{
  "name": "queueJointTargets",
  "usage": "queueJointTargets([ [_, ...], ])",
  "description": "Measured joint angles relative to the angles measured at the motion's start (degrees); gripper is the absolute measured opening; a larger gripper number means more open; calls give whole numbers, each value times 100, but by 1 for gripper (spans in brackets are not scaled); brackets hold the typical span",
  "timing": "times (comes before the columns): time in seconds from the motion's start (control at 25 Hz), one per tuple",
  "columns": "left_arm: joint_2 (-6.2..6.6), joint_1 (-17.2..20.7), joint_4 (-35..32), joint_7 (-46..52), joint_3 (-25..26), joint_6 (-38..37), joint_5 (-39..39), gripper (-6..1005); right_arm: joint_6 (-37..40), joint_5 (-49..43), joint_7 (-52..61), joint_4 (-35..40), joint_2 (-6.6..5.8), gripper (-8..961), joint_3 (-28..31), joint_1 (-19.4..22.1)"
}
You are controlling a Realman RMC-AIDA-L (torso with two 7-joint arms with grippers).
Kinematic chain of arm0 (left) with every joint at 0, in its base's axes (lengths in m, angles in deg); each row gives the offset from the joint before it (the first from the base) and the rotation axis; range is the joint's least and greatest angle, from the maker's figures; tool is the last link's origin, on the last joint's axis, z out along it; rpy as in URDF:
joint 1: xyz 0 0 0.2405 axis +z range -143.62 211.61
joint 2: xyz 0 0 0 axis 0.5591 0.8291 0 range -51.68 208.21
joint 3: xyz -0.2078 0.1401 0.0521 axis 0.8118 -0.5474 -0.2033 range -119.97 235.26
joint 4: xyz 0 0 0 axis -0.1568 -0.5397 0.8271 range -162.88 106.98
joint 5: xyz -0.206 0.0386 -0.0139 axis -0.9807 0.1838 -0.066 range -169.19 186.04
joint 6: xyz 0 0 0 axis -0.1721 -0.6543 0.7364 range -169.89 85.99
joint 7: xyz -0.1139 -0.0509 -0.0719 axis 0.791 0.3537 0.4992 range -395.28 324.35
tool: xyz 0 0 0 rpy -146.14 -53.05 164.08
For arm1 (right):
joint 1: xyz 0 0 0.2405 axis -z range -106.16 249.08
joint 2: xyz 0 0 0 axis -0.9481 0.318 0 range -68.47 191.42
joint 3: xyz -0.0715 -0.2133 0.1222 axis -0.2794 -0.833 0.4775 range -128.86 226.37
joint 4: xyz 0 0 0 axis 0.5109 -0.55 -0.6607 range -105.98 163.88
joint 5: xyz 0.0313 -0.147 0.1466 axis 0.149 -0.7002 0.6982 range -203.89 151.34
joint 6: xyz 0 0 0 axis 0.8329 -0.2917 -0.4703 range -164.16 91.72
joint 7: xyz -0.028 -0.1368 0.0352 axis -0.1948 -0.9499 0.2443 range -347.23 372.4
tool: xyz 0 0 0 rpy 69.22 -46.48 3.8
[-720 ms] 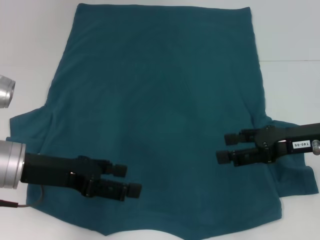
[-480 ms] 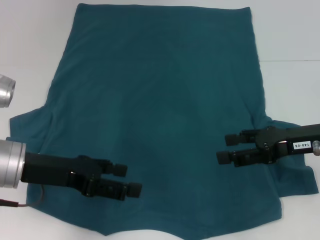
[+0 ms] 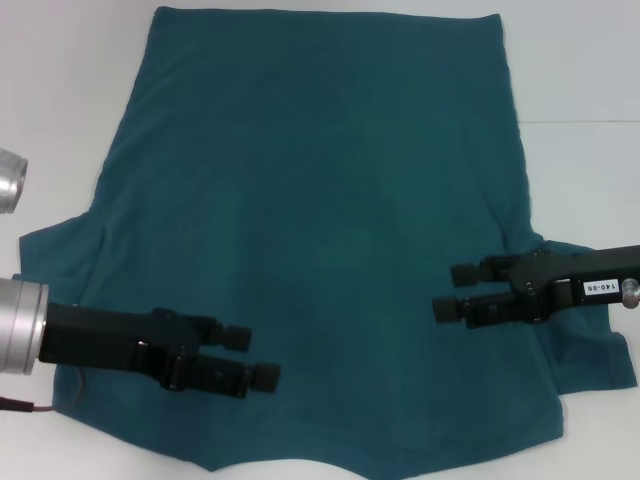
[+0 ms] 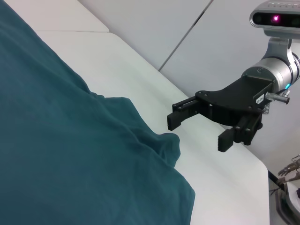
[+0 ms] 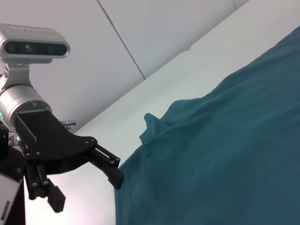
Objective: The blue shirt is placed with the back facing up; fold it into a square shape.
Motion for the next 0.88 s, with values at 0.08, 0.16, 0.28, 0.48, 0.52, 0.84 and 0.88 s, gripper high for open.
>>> queueJointTargets([
  [0.08, 7, 1, 0, 24, 29, -2, -13, 934, -34, 0, 38, 0, 9, 915, 25, -2],
  [0.16, 15, 2, 1, 128, 170, 0, -26, 934, -101, 0, 182, 0, 13, 915, 67, -16],
  [0.28, 38, -3, 10, 428, 618, -1, -29, 933, -239, 0, 637, 0, -6, 915, 111, -69],
  [0.48, 208, 44, 77, 1403, 1481, 124, -11, 930, -614, 40, 1901, 13, -140, 915, 242, -220],
  [0.52, 243, 65, 110, 1605, 1601, 175, -7, 930, -666, 52, 2166, -13, -208, 915, 264, -280],
  [0.84, 686, 206, 1272, 2363, 2462, 1058, 11, 926, -997, 200, 3401, -210, -786, 915, 424, -749],
  [0.88, 715, 224, 1364, 2365, 2484, 1175, 10, 925, -1017, 203, 3447, -239, -834, 914, 424, -789],
])
